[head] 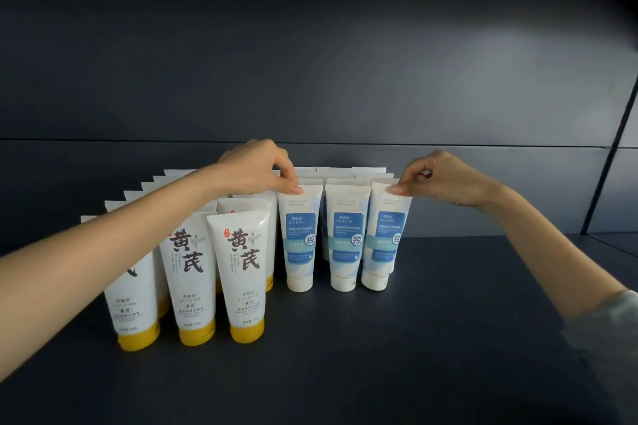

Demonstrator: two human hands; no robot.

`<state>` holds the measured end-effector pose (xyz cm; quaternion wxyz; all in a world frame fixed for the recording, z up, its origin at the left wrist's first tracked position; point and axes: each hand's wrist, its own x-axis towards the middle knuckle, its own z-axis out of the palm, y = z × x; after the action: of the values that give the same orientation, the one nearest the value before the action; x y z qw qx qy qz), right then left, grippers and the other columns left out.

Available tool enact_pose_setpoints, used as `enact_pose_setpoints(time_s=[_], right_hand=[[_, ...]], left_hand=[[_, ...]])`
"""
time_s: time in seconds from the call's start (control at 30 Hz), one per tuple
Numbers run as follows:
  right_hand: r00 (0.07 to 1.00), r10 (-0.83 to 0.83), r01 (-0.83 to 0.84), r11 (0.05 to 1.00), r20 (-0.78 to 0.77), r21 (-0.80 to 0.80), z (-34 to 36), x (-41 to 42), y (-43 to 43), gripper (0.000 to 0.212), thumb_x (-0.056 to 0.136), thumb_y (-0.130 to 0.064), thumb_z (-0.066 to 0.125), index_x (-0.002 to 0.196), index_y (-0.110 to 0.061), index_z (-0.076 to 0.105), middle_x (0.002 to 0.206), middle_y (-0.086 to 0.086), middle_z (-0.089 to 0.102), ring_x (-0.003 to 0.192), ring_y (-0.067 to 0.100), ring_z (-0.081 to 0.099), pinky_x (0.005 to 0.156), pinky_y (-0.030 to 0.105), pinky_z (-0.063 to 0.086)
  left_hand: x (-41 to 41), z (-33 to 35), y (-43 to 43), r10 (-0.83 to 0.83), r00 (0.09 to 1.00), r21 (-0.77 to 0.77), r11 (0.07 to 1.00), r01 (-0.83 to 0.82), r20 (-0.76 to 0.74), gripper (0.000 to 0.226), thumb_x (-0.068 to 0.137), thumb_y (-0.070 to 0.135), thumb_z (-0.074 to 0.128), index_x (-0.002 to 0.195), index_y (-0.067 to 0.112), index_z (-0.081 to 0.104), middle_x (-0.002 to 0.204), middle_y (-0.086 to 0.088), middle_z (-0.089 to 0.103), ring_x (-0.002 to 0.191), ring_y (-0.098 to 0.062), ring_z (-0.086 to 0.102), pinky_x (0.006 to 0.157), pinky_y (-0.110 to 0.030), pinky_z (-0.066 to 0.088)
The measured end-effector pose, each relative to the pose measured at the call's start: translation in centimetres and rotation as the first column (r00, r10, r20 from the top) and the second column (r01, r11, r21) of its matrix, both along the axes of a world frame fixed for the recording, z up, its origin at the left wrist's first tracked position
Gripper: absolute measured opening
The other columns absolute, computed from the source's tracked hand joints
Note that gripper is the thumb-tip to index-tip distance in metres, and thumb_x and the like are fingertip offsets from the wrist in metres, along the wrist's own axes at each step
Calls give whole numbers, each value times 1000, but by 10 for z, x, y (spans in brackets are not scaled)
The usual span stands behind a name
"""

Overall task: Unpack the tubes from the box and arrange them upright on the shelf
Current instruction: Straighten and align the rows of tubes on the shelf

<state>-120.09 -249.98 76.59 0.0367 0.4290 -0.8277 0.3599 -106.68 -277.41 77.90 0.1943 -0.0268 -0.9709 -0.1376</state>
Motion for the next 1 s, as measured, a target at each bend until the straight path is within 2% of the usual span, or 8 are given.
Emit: enact_pose_setpoints(time_s=[0.17, 0.27, 0.33, 0.53, 0.67, 0.73, 0.87, 1.0], right_hand=[[999, -10, 11, 999, -41, 30, 2, 1, 4, 19, 73, -36, 77, 62, -22, 70, 64, 6, 48, 58, 8, 37, 54, 13, 33], [1000, -7, 8, 999, -13, 50, 4, 0, 5, 21, 70, -42, 76, 63, -23, 72, 63, 6, 49, 61, 12, 39, 64, 25, 36], [1000, -3, 2, 998, 8, 61, 5, 1, 5, 28, 63, -52, 74, 66, -25, 74, 62, 3, 49, 61, 13, 38, 64, 31, 35], [999, -8, 9, 1000, -44, 29, 10, 5, 1, 49, 51, -70, 66, 74, -28, 75, 71, 7, 52, 65, 15, 39, 63, 31, 35], [981, 6, 10, 996, -196, 83, 19, 14, -14, 28, 68, -60, 68, 75, -33, 73, 80, 14, 58, 65, 9, 40, 62, 24, 33], [969, 29, 9, 988, -246, 151, 21, 19, -25, 22, 75, -53, 69, 80, -32, 73, 76, 1, 58, 66, 8, 43, 61, 22, 34], [951, 50, 32, 966, -306, 256, 18, 28, -45, 21, 81, -47, 68, 88, -28, 73, 74, -15, 54, 71, 6, 47, 68, 25, 37], [948, 48, 48, 956, -316, 290, 18, 28, -50, 25, 84, -43, 65, 90, -21, 74, 84, -14, 58, 78, 5, 49, 80, 29, 41]], left_hand=[[0, 0, 1, -15, 1000, 7, 1000, 16, -5, 11, 75, 40, 75, 70, 34, 69, 82, 16, 64, 79, 0, 53, 73, -31, 40], [1, 1, 2, -8, 1000, -25, 1000, 8, -3, 12, 76, 41, 74, 68, 37, 67, 83, 18, 63, 79, 0, 53, 70, -29, 37], [1, 2, 3, 5, 1000, -45, 999, -5, -2, 14, 76, 42, 74, 66, 39, 65, 83, 18, 63, 80, 0, 53, 66, -28, 34], [3, 3, 2, 35, 999, -66, 997, -34, 9, 17, 76, 45, 74, 63, 41, 63, 83, 20, 63, 85, -3, 53, 68, -29, 34], [3, 3, 4, 62, 998, -69, 996, -61, 2, 19, 74, 49, 74, 60, 42, 63, 86, 20, 64, 90, -6, 54, 72, -30, 35], [3, 3, 6, 59, 998, -82, 995, -59, -3, 19, 74, 50, 73, 60, 43, 62, 86, 19, 64, 90, -8, 55, 70, -29, 34], [3, 4, 10, 55, 998, -102, 993, -56, -4, 19, 75, 50, 73, 61, 44, 61, 85, 19, 63, 90, -10, 55, 66, -29, 34], [4, 3, 11, 45, 999, -99, 994, -46, -11, 18, 75, 47, 73, 62, 44, 60, 86, 18, 63, 91, -10, 55, 69, -30, 35]])
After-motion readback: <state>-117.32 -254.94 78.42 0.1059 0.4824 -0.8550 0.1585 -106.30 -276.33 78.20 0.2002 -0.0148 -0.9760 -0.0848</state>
